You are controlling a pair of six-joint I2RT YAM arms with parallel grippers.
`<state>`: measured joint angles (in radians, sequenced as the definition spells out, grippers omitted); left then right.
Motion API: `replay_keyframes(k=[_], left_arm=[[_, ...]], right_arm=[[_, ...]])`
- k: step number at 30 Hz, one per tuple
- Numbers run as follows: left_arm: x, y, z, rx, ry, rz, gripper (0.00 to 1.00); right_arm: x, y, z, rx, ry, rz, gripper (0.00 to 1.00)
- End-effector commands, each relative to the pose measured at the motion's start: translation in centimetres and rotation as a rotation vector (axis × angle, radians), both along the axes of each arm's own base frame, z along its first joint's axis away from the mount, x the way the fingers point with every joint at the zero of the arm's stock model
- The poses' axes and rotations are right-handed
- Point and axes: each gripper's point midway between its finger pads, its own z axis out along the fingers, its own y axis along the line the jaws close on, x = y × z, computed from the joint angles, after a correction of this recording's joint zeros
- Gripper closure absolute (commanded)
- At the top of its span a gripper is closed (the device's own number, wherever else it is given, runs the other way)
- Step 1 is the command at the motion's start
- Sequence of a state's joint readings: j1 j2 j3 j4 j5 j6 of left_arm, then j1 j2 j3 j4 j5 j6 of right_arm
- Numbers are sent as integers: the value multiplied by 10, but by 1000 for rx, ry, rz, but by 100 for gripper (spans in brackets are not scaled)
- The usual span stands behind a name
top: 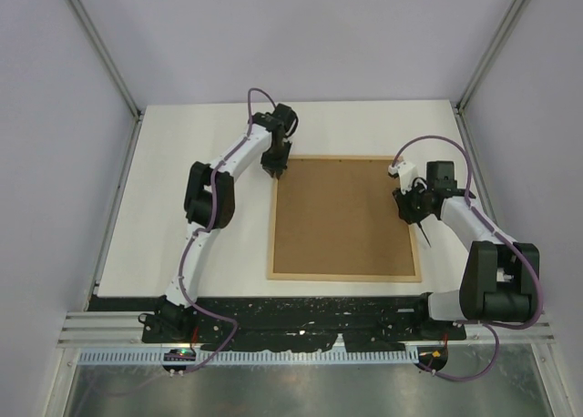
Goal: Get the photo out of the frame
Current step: Adjust the photo frame at the center of the board.
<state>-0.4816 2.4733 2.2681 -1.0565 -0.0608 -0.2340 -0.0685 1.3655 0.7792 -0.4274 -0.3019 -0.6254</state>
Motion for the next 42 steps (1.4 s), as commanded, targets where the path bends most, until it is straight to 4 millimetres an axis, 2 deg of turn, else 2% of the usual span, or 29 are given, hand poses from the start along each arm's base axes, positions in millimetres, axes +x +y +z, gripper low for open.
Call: replay_keyframes(k=[1, 3, 9, 12, 13, 16, 18, 22, 28, 32, 36, 39, 42], left_arm=[[17, 6, 12, -28, -48, 42, 92], [19, 10, 12, -52, -40, 69, 100], [17, 8, 13, -192, -7, 146, 100], [16, 7, 11, -200, 5, 134, 100], [16, 5, 14, -207, 7, 128, 97], [14, 0, 14, -196, 7, 115, 68], [14, -4, 15, -199, 6, 108, 53], [12, -10, 12, -227, 25, 115, 44], [14, -19, 18, -279, 23, 123, 44], [18, -24, 30, -337, 12, 136, 44], [24, -30, 39, -378, -13, 128, 44], [25, -40, 35, -419, 15, 132, 43], [27, -50, 33, -472, 33, 133, 43]], right_arm=[[2, 1, 2, -9, -26, 21, 92], [1, 2, -1, -8, -19, 23, 92], [1, 3, 2, 4, -21, 18, 92], [3, 2, 4, 1, -23, 13, 92], [4, 2, 4, 1, -25, 11, 92], [8, -6, 3, -34, -31, -18, 92], [15, -17, -5, -81, -37, -46, 92], [30, -41, -16, -123, -39, -129, 92], [57, -80, -6, -167, -101, -276, 92], [70, -105, 4, -166, -132, -364, 92], [80, -111, 19, -146, -171, -393, 92], [84, -115, 13, -152, -152, -415, 92], [89, -110, 25, -83, -200, -427, 92]])
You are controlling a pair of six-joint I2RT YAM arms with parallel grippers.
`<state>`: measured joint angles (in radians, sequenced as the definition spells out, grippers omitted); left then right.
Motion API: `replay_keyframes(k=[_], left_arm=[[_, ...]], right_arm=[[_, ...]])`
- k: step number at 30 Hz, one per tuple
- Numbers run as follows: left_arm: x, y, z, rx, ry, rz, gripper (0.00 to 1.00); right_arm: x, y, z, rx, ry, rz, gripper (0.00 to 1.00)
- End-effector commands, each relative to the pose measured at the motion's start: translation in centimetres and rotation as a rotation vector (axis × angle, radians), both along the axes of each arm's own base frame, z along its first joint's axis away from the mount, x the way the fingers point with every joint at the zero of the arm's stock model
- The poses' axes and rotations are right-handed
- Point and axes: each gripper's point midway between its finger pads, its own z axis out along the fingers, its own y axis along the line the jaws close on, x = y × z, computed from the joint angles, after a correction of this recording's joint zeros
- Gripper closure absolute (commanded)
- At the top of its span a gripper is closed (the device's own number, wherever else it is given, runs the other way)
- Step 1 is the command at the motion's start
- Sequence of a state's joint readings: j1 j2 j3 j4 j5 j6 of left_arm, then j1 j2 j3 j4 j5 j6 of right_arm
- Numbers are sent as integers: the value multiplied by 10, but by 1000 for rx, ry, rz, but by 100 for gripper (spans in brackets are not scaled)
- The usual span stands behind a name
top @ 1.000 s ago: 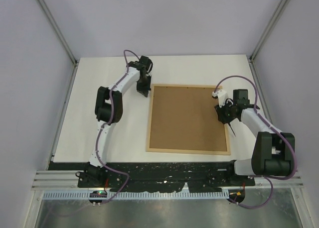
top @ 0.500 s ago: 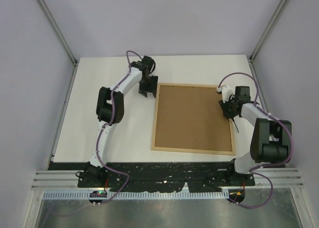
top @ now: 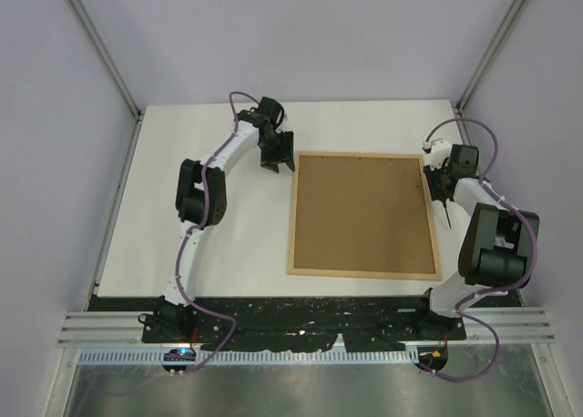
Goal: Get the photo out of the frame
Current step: Adjust the photo frame at the center of the board.
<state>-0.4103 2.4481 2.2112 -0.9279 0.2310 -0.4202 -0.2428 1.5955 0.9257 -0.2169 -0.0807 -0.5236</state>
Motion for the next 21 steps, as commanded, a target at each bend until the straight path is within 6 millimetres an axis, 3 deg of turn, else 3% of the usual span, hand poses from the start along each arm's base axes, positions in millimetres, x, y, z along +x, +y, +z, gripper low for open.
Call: replay_keyframes(k=[1, 4, 7, 10, 15, 21], left_arm=[[18, -26, 22, -142, -48, -1, 42], [20, -29, 18, -154, -39, 7, 42], [20, -30, 13, -152, -22, 17, 41], [16, -30, 9, -118, -20, 8, 40], [11, -36, 9, -71, -35, -5, 38], [7, -39, 8, -7, -69, -34, 40]], right_arm=[[25, -3, 36, 31, -152, -37, 92], [29, -17, 33, -24, -130, -75, 92], [28, -24, 2, -43, -34, -83, 92], [26, -21, -16, -22, 15, -70, 92], [18, 6, -43, 32, 93, 34, 92], [11, 44, -49, 55, 100, 158, 92]])
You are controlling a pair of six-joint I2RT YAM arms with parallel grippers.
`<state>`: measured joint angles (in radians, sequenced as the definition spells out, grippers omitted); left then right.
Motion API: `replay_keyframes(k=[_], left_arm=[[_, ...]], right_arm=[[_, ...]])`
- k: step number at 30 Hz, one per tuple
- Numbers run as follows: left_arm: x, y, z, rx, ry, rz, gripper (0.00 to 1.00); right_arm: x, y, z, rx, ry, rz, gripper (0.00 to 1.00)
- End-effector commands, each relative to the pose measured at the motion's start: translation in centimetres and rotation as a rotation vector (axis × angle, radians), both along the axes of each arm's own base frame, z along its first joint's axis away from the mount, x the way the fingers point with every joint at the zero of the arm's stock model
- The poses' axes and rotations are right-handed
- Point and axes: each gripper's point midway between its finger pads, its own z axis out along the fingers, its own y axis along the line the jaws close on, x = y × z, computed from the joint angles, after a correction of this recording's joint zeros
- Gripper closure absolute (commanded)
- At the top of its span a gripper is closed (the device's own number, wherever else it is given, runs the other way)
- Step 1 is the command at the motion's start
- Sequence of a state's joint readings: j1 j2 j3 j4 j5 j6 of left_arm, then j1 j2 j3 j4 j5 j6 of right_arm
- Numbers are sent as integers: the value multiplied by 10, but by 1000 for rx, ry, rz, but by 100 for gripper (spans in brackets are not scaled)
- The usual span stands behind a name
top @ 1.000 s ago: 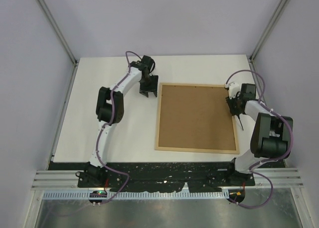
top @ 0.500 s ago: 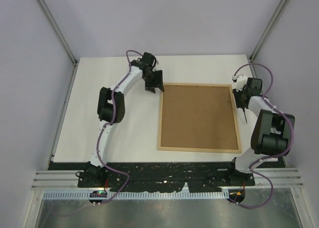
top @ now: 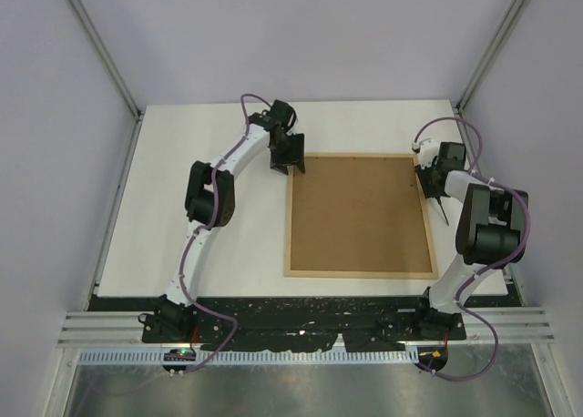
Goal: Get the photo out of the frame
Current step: Adjust the photo frame at the center of the board.
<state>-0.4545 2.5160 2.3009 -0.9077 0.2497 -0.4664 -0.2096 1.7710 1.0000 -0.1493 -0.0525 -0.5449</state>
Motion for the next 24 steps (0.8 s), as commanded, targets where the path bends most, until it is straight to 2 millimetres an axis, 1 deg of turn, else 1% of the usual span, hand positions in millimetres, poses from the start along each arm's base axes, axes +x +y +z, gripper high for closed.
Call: replay_keyframes(k=[1, 6, 9, 12, 16, 19, 24], left_arm=[[2, -6, 13, 43, -59, -26, 41], [-11, -2, 11, 86, -49, -50, 49], [-14, 3, 9, 106, -45, -52, 55], [-10, 6, 10, 121, -62, -47, 59], [-7, 8, 9, 138, -77, -44, 63], [-5, 9, 10, 143, -84, -39, 68], [-12, 7, 9, 133, -65, -55, 69]], right_arm=[[-18, 45, -17, 88, 65, 128, 92], [-22, 47, -16, 90, 62, 143, 92], [-23, 51, -13, 102, 53, 158, 92], [-27, 59, -12, 134, 58, 187, 92], [-35, 69, -14, 153, 71, 225, 92], [-38, 74, -13, 164, 70, 241, 92], [-37, 71, -12, 149, 65, 238, 92]])
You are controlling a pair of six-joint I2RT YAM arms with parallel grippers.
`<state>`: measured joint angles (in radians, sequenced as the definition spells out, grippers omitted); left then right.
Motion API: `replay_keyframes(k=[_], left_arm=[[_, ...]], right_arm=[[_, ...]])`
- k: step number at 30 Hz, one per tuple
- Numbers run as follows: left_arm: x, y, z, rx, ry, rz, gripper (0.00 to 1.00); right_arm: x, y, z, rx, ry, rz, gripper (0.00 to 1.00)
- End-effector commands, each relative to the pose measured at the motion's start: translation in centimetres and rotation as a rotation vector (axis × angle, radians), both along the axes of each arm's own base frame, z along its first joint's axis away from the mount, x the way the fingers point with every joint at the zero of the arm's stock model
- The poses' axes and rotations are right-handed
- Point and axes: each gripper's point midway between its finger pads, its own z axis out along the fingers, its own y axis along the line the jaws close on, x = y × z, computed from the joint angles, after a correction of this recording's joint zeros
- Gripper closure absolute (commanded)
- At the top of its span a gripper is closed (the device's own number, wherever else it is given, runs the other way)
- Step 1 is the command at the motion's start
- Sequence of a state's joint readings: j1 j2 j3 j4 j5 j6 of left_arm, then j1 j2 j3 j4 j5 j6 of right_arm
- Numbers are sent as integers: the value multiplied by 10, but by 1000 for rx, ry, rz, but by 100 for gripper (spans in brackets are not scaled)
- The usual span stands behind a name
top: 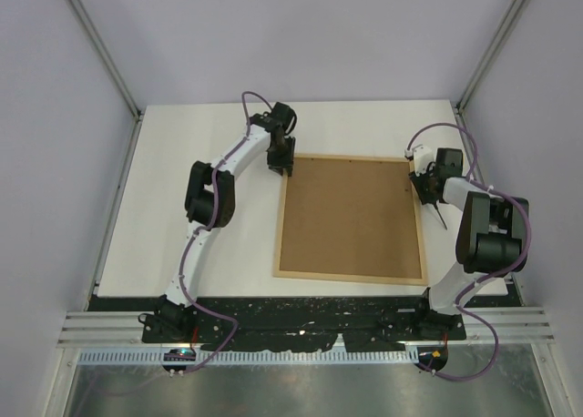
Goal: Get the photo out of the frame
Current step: Adjust the photo frame at the center of the board.
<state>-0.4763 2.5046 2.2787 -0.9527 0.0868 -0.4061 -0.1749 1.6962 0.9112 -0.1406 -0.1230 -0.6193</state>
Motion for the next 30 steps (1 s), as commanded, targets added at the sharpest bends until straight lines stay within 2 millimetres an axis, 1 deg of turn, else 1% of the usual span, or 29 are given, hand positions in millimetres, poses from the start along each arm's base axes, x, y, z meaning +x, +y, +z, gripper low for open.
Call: replay_keyframes(k=[1, 3, 5, 8, 10, 11, 15, 21, 23, 24, 30], left_arm=[[-10, -16, 20, -43, -18, -55, 70], [-11, -15, 20, -50, -14, -64, 72], [-12, -15, 21, -53, -13, -73, 77], [-14, -15, 19, -90, 5, -72, 90], [-12, -17, 20, -152, 6, -82, 100], [-12, -15, 20, -173, 12, -73, 100], [-13, -17, 20, -266, 27, -78, 100], [-14, -16, 20, -413, 55, -66, 100], [-17, -13, 18, -426, 69, -56, 100], [-18, -13, 18, -426, 70, -59, 100], [-26, -15, 18, -461, 72, -83, 100]], right_arm=[[-21, 43, -12, 129, 76, 101, 92], [-20, 43, -12, 130, 73, 100, 92], [-19, 43, -13, 131, 73, 97, 92], [-19, 43, -17, 135, 81, 94, 92], [-18, 44, -20, 140, 86, 97, 92], [-16, 44, -22, 142, 90, 98, 92], [-7, 46, -24, 163, 95, 95, 92], [11, 52, -15, 218, 96, 100, 92], [13, 56, -13, 239, 110, 96, 92], [18, 57, -9, 245, 100, 98, 92], [24, 71, 3, 288, 95, 121, 92]])
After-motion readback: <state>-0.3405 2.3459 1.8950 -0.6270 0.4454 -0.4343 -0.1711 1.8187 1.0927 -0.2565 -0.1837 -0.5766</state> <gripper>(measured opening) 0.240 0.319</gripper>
